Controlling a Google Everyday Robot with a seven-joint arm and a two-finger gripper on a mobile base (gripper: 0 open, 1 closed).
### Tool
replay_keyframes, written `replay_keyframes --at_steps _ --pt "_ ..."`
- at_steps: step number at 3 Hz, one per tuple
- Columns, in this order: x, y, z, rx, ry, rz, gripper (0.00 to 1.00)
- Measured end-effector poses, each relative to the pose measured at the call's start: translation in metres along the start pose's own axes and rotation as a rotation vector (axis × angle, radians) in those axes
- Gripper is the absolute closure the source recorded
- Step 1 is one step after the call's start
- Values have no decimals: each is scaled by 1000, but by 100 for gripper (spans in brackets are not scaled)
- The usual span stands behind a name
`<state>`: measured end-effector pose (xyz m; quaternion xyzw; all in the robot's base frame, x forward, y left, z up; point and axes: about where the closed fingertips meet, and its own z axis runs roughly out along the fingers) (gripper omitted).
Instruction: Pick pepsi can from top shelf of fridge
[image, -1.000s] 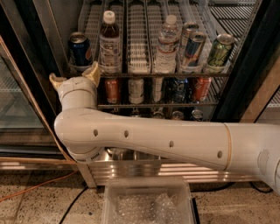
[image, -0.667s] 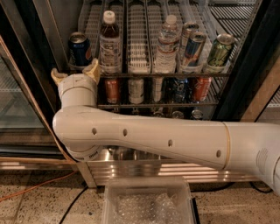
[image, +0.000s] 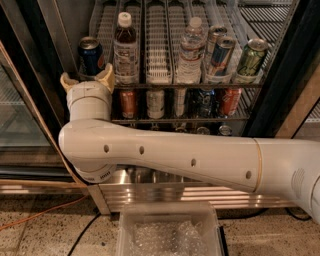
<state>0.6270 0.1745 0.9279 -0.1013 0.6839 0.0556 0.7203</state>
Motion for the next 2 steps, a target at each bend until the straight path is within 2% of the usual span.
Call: replay_keyframes --at_steps 1,2 --pt "-2 4 8 -3 -20 4 41" --pt "-5 8 23 5 -44 11 44"
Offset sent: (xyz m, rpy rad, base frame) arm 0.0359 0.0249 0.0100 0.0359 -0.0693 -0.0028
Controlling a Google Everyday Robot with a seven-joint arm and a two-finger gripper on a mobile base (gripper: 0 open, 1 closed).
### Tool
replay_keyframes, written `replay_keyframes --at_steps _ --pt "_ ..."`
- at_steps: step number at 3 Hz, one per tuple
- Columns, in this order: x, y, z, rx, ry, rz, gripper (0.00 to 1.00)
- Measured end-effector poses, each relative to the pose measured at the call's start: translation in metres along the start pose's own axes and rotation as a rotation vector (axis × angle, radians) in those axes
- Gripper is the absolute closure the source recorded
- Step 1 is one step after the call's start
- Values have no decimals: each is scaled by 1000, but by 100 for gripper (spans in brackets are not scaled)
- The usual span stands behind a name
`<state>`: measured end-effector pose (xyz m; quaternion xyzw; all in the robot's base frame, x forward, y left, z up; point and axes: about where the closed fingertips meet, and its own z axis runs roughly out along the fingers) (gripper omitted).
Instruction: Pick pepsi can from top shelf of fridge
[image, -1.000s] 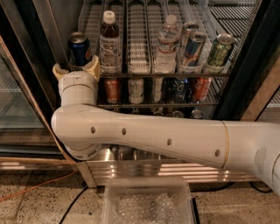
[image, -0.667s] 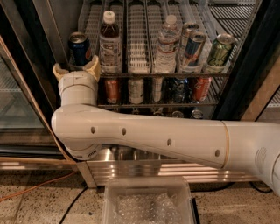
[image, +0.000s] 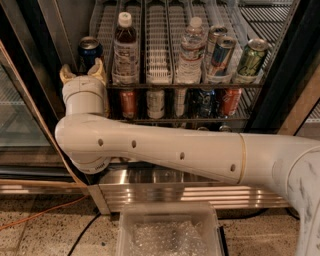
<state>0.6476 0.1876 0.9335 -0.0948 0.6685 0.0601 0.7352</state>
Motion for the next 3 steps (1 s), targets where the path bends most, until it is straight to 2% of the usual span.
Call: replay_keyframes --at_steps 2,3 --pt "-4 6 20 22 -30 -6 38" --pt "-3 1 25 52 -34 -15 40"
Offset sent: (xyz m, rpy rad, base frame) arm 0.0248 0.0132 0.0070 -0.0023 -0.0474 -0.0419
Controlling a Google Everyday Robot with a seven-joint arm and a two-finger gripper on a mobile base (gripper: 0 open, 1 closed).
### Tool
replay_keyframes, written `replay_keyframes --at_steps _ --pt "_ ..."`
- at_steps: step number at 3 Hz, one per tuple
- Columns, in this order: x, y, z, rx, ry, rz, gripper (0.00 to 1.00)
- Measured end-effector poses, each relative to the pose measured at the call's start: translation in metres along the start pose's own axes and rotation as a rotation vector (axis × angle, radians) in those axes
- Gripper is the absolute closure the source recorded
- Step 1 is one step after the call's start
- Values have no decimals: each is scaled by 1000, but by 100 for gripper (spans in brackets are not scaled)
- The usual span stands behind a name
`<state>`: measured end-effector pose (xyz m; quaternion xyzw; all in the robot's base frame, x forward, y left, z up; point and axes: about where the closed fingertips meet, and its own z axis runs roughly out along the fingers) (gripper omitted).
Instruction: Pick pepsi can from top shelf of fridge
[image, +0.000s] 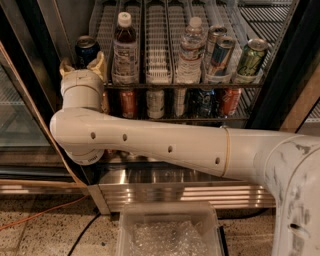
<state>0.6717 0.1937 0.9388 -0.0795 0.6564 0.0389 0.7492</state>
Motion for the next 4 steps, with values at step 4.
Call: replay_keyframes --at_steps 4 --pt "5 -27 39 106 -16 -38 42"
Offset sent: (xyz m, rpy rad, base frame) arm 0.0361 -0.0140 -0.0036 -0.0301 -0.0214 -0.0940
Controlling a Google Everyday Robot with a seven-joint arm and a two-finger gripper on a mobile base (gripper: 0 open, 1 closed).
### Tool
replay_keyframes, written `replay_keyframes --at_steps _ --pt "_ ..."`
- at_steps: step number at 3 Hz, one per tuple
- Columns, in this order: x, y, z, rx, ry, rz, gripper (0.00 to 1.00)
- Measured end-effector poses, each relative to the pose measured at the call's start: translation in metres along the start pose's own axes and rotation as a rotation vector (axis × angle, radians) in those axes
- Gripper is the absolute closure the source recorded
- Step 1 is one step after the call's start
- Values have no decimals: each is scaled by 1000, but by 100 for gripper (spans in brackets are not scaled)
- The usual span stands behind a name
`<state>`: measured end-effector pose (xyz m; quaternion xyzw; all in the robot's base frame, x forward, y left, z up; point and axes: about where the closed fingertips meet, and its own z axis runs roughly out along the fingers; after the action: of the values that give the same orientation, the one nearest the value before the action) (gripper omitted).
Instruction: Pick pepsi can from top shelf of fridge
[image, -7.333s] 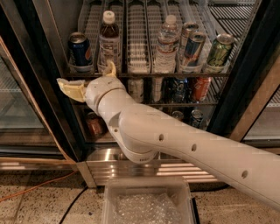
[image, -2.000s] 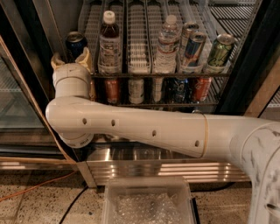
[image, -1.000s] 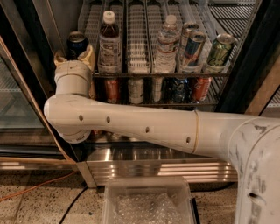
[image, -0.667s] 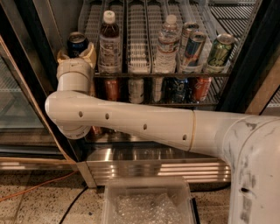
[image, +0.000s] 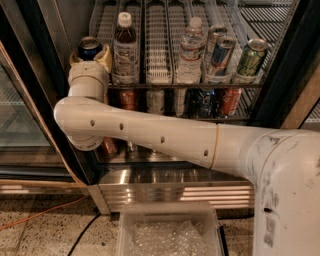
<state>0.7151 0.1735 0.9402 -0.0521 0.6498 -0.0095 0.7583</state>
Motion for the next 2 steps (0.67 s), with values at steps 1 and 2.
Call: replay_keyframes --at_steps 1,2 --pt "3 -4 7 13 7 2 42" --pt "10 -4 15 -33 49 77 61"
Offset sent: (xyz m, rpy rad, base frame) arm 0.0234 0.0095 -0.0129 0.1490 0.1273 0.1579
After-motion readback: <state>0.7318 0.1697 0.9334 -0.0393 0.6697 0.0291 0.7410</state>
